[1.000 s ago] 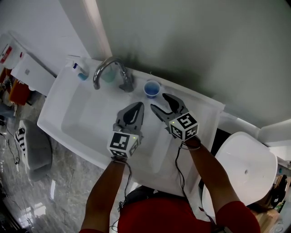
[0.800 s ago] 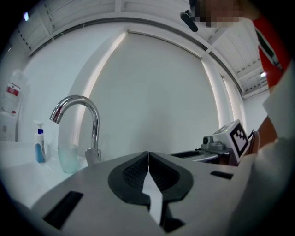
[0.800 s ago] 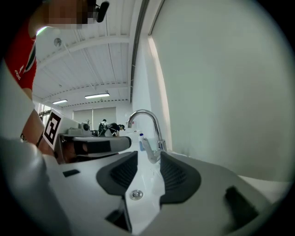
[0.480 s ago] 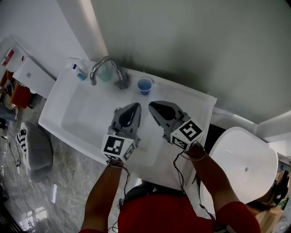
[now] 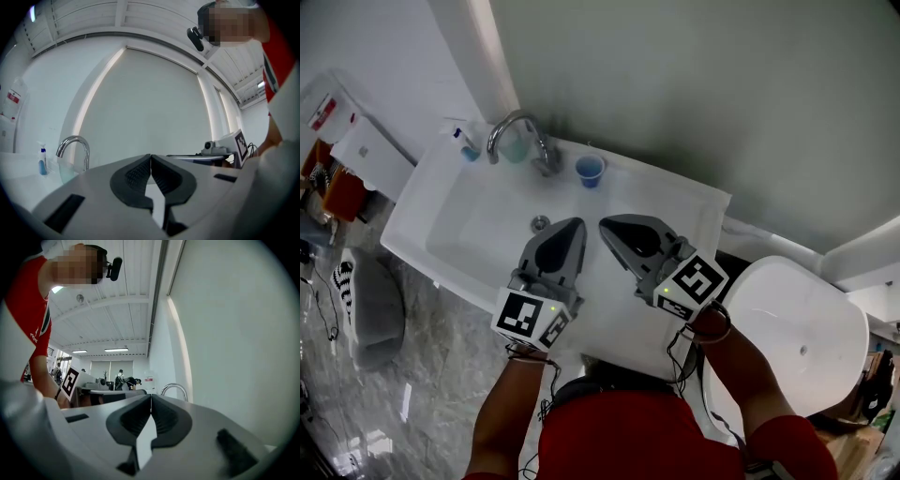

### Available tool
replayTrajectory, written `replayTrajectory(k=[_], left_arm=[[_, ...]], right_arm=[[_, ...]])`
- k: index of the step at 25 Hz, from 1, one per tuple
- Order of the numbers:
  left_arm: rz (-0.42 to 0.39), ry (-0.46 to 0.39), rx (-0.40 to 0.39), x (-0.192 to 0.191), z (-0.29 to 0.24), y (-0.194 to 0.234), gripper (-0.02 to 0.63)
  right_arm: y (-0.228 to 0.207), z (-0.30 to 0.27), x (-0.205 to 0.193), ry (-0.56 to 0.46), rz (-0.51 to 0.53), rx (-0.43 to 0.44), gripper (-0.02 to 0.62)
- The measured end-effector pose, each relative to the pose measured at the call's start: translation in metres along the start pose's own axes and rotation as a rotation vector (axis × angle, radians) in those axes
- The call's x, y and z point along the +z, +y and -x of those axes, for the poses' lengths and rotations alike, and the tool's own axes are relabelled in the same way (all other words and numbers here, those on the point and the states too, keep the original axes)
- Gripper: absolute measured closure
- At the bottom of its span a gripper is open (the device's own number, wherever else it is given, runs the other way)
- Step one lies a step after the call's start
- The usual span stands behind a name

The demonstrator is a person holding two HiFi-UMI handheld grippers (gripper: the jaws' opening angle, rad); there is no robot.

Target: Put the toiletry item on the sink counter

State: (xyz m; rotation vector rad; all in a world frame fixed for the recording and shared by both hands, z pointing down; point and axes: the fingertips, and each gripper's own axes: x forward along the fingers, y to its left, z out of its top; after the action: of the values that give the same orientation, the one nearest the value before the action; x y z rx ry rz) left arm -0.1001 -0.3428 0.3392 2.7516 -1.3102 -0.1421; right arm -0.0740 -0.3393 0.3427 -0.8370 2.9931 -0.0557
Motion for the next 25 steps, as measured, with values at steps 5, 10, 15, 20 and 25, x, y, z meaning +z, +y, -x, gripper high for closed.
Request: replayTrajectory(k=[5, 10, 15, 20, 25], left_arm=[[-0.02, -0.004, -0.007, 0.008, 0.017, -0.022, 0.588], [-0.023, -0.027, -0.005, 0.012, 0.037, -0.035, 0.588], [-0.031, -0.036, -0.006, 0.014, 0.05, -0.04, 0.589], [-0.037, -0.035, -0.013, 0.015, 0.056, -0.045, 0.589], [-0.035, -0.041, -0.019, 0.016, 0.062, -0.051, 0.588]], right_arm=[[0.016, 0.018, 0.002, 0.004, -0.004, -0.002, 0.566], [0.037, 0.029, 0.005, -0.001, -0.007, 0.007, 0.566], [0.051, 0.03, 0.005, 0.004, 0.006, 0.014, 0.566], [0.061, 0.031, 0.007, 0.006, 0.03, 0.021, 0.566], [0.065, 0.036, 0.011, 0.003, 0.031, 0.014, 0.566]])
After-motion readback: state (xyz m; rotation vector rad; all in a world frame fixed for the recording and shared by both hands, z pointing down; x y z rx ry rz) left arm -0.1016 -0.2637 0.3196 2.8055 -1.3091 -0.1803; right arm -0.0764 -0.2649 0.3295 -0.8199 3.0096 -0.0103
